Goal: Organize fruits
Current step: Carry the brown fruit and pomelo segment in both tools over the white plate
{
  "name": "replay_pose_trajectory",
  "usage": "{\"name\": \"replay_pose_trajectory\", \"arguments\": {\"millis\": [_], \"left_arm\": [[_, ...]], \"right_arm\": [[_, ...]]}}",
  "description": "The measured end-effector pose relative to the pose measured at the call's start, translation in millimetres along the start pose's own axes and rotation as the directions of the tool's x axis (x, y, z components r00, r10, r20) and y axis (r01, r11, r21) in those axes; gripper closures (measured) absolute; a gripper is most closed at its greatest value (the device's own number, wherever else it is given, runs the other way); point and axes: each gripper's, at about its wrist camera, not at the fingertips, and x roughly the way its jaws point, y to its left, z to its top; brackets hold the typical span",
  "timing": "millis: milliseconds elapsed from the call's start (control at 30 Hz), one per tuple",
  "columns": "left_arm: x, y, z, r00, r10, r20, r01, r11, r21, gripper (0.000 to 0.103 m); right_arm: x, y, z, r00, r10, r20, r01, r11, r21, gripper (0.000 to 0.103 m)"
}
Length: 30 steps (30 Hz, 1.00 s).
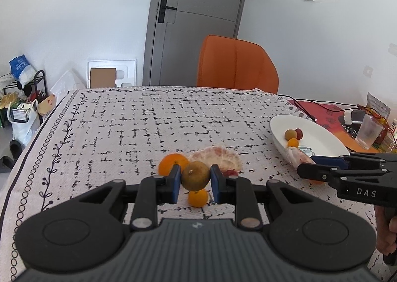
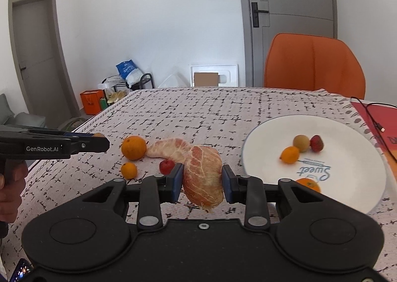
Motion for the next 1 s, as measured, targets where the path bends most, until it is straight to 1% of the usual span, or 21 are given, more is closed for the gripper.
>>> {"name": "replay_pose_trajectory", "arguments": {"millis": [267, 500, 1000], "left_arm": [[6, -17, 5, 1.000, -0.023, 0.001, 0.022, 0.999, 0.026, 0.079], [15, -32, 10, 0.999, -0.045, -0.002, 0.045, 0.998, 0.051, 0.079], [43, -72, 21, 0.994, -0.107, -0.026, 0.110, 0.985, 0.130, 0.079]], "right_arm": [[-10, -15, -1, 0.999, -0.031, 0.022, 0.031, 0.999, 0.027, 0.072], [-15, -34, -4, 0.997, -0.075, 0.032, 0.073, 0.995, 0.065, 0.072], [-25, -78, -14, 0.984, -0.173, 0.040, 0.165, 0.976, 0.141, 0.072]]}}
